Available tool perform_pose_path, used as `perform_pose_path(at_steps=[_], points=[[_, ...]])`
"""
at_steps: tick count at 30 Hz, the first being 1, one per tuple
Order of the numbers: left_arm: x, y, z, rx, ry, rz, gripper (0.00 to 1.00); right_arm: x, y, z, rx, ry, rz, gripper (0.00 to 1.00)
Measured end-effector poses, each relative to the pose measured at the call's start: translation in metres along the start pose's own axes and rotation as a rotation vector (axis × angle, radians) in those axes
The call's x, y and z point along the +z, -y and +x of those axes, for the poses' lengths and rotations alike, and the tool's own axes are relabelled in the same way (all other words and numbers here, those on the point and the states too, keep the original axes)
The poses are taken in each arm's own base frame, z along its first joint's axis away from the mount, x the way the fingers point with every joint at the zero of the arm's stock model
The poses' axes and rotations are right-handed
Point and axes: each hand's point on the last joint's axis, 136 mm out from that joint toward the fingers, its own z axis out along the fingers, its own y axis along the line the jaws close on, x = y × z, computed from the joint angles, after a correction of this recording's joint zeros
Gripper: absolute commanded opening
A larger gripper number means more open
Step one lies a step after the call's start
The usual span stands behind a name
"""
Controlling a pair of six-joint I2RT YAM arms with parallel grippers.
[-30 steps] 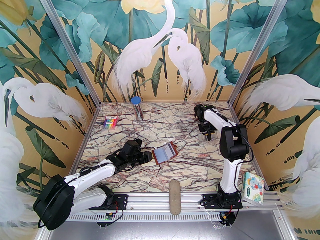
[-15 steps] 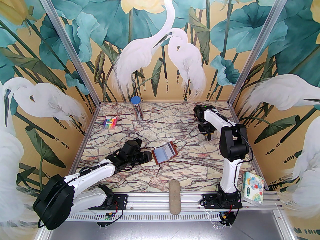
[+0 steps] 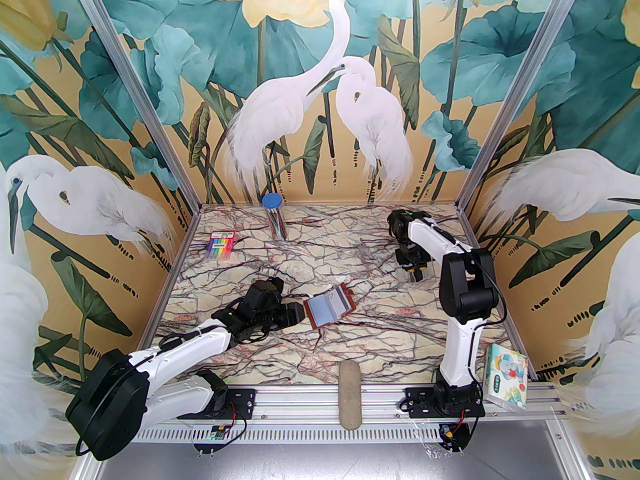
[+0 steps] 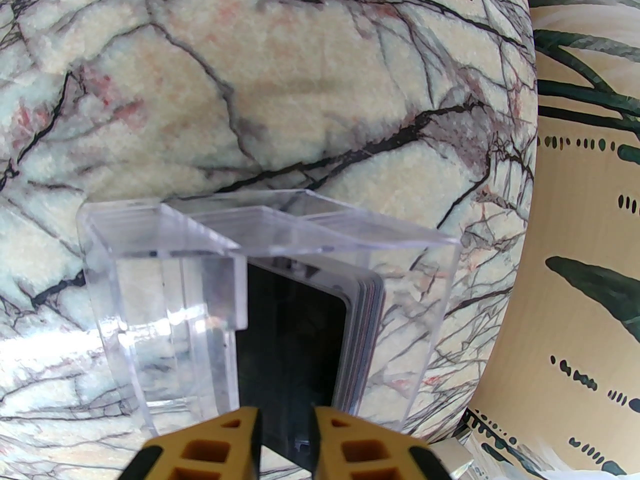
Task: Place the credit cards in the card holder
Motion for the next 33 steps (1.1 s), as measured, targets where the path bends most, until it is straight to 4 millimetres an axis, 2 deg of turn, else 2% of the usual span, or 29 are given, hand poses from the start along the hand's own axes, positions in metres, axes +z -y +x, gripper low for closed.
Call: perform_pose_path(at_steps=[10, 33], points=[[0.0000, 0.0001, 0.0001, 0.000, 0.000, 0.000, 0.64, 0.0002, 0.0080, -0.0015, 0.001, 0.008, 0.043, 0.26], [0.0007, -0.0006, 0.0005, -0.001, -0.003, -0.002, 0.65, 0.0016, 0.0037, -0.0005, 0.000, 0.000, 0.021, 0.25]])
